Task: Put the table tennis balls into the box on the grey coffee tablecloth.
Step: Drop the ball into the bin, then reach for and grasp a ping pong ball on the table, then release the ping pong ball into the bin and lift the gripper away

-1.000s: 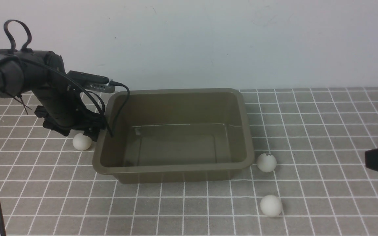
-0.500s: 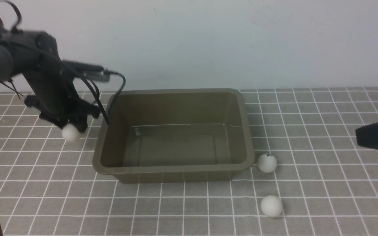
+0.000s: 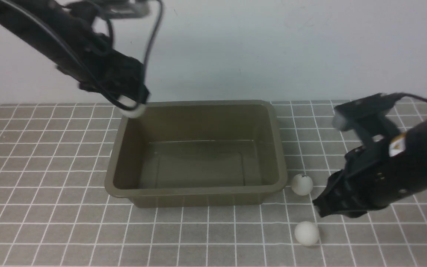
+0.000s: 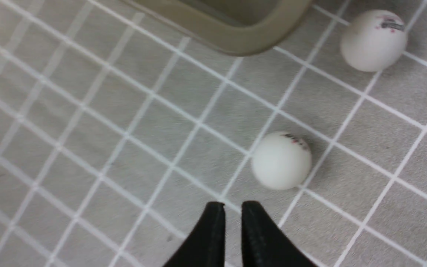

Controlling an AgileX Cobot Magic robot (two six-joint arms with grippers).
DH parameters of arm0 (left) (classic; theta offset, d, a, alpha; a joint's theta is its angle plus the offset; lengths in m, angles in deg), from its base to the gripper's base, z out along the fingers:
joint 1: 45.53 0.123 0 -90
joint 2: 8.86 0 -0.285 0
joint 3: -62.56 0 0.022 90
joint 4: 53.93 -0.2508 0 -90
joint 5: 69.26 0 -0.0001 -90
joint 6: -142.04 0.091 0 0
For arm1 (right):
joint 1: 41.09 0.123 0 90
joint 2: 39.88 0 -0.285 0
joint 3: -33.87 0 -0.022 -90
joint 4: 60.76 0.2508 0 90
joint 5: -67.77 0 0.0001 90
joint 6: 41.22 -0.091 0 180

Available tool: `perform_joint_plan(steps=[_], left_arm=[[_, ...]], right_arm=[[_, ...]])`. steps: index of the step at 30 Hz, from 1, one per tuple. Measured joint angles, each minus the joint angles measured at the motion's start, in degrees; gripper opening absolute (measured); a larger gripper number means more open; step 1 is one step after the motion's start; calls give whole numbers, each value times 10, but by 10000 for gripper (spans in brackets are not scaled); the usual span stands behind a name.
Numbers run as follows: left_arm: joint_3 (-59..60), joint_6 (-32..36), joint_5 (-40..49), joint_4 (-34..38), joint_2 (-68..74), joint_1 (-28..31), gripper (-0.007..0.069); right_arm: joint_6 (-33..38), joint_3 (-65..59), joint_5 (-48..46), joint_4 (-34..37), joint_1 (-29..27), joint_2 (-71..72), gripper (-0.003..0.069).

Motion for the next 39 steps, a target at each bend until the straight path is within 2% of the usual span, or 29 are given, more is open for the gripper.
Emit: perform_joint_plan(steps=[4,6,7,8,9,11,13,15,17,18,19,20,21,23,25,26,28,30,33,36,38,39], left_arm=[[0,10,-15,-2,54,-36,328],[0,11,-16,-4,71,-46,356],[0,11,-16,-5,77,-49,373],[1,11,-15,-5,87,-54,427],[1,9,-14,-5,91,-56,466],[1,-8,-12,-6,92,-56,521],[1,-34,-9,-8,84,-51,535],[1,-61,-1,-20,66,-40,493],[1,-73,11,-40,43,-25,384],[1,-77,18,-57,25,-9,260],[1,-78,19,-59,22,-6,240],[1,-83,26,-78,0,16,120],[1,-86,30,-85,-11,35,67],[1,-94,44,-90,-28,78,17],[1,-98,52,-91,-31,105,5],[13,-98,54,-92,-28,141,-4],[32,-91,57,-92,-19,156,-5],[55,-78,58,-91,-6,160,-4],[75,-59,26,-82,29,159,29],[77,-55,-20,-66,57,159,99],[78,-52,-47,-52,77,157,179],[78,-48,-65,-43,89,154,246]], right_arm=[[-16,0,34,-17,2,-80,247],[-14,0,50,-17,4,-106,334],[-12,0,58,-17,5,-115,378],[-7,0,70,-15,6,-132,452],[-2,0,77,-15,6,-142,491],[1,1,86,-15,6,-158,561],[1,2,93,-16,6,-178,596],[1,2,103,-18,6,-198,594],[1,2,116,-23,6,-210,536],[1,2,118,-29,6,-213,456],[1,3,118,-29,6,-213,440],[1,9,109,-45,6,-211,340],[1,17,100,-55,5,-209,354],[-5,36,64,-76,-2,-197,365],[-17,57,28,-81,-12,-179,365],[-30,89,-21,-78,-24,-152,365],[-35,110,-44,-71,-29,-134,365],[-38,135,-50,-47,-30,-118,365],[-24,177,-11,16,-17,-113,365],[18,216,49,42,7,-132,365],[30,248,68,54,19,-159,365],[32,264,69,57,22,-175,365]])
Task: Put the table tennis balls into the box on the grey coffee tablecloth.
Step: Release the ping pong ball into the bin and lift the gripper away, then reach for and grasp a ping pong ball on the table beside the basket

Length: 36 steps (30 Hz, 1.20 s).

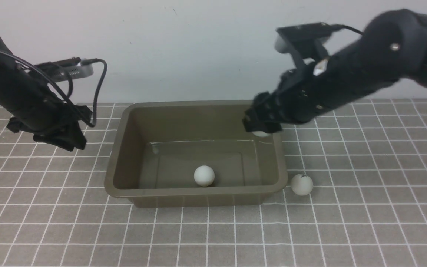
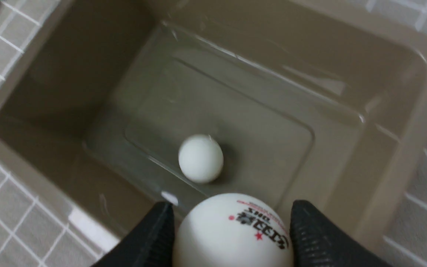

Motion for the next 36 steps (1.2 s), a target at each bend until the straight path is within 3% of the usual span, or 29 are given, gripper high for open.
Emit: perform_joint_plan(steps=[1,3,4,6,7,10,12,17,21,23,25,27,30,31,32,34,35,36], left_arm=[[0,1,-3,1,2,0,246],[0,16,-27,15,22,-6,348],[1,28,-39,22,35,-11,415],[1,38,-46,23,41,-14,459],[1,52,-58,25,55,-23,532],[1,59,-77,27,67,-34,587],[1,62,-94,36,76,-38,598],[1,64,-103,62,89,-39,593],[1,67,-112,69,105,-39,555],[0,68,-117,69,107,-39,477],[0,67,-117,62,107,-38,340],[0,59,-110,44,103,-37,349],[2,29,-88,2,77,-30,353],[2,27,-87,-1,74,-29,353],[2,18,-82,-13,57,-25,353],[2,8,-76,-28,2,-21,353],[2,8,-76,-28,2,-21,353],[2,8,-72,-26,-29,-23,353]], right_arm=[[0,7,-1,0,1,-3,365],[1,39,-10,2,2,-43,373],[1,62,-22,2,2,-69,405],[1,74,-32,2,2,-83,440],[1,93,-50,2,2,-100,507],[1,107,-64,2,2,-111,579],[1,115,-71,-4,2,-111,627],[0,118,-89,-32,2,-110,636],[-6,118,-106,-49,2,-110,636],[-8,118,-111,-58,2,-110,630],[-22,118,-120,-88,2,-110,584],[-45,118,-132,-118,-1,-110,535],[-89,118,-176,-188,-20,-110,376],[-92,118,-179,-197,-22,-110,363],[-102,118,-192,-214,-32,-110,311],[-121,118,-243,-241,-76,-108,123],[-122,118,-243,-241,-76,-108,123],[-134,118,-255,-236,-102,-108,48]])
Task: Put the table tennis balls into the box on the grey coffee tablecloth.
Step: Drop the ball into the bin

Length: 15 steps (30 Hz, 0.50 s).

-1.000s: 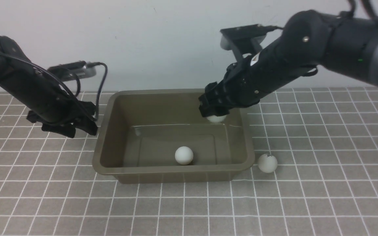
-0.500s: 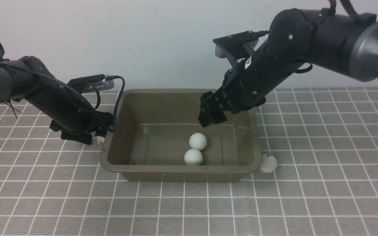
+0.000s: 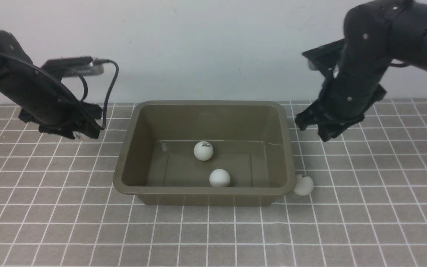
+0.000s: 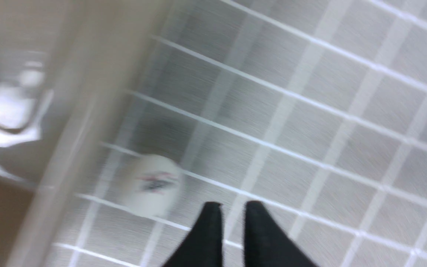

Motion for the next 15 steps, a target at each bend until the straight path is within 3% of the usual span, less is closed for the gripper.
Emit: perform_joint_plan(steps=[3,8,9,11,15], left_arm=[[-1,3,6,15,-46,-26,353],[-1,21,-3,21,-56,-76,353],[-1,30,-13,21,-50,-113,353],[-1,34,-22,21,-44,-134,353],[-1,35,-27,22,-17,-175,356]], right_arm=[[-6,-10,-5,45,-44,-7,8],[19,-41,-6,116,-49,-16,78],[38,-53,-6,137,-37,-19,159],[44,-60,1,138,-26,-23,229],[47,-66,29,131,-3,-45,435]])
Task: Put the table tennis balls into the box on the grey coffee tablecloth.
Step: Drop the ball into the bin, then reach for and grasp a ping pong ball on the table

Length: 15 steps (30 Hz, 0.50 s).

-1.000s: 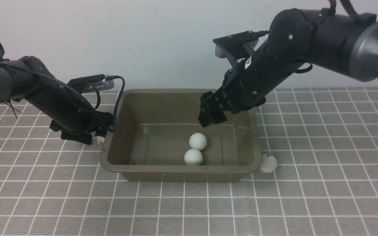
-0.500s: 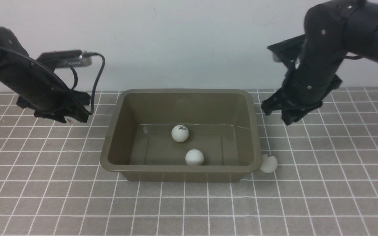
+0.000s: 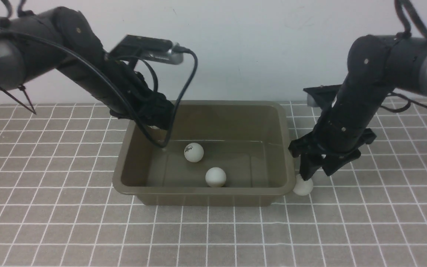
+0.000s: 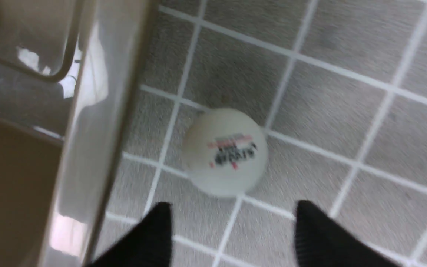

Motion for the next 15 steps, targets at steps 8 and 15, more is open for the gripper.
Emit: perform_joint_plan(steps=[8,15], left_arm=[[-12,-52,28,-20,6,-7,521],[-54,-161,117,-163,-85,13,108]], right_arm=[[-2,-1,60,-8,3,-61,553],[-10,12,33,-35,1,-43,363]])
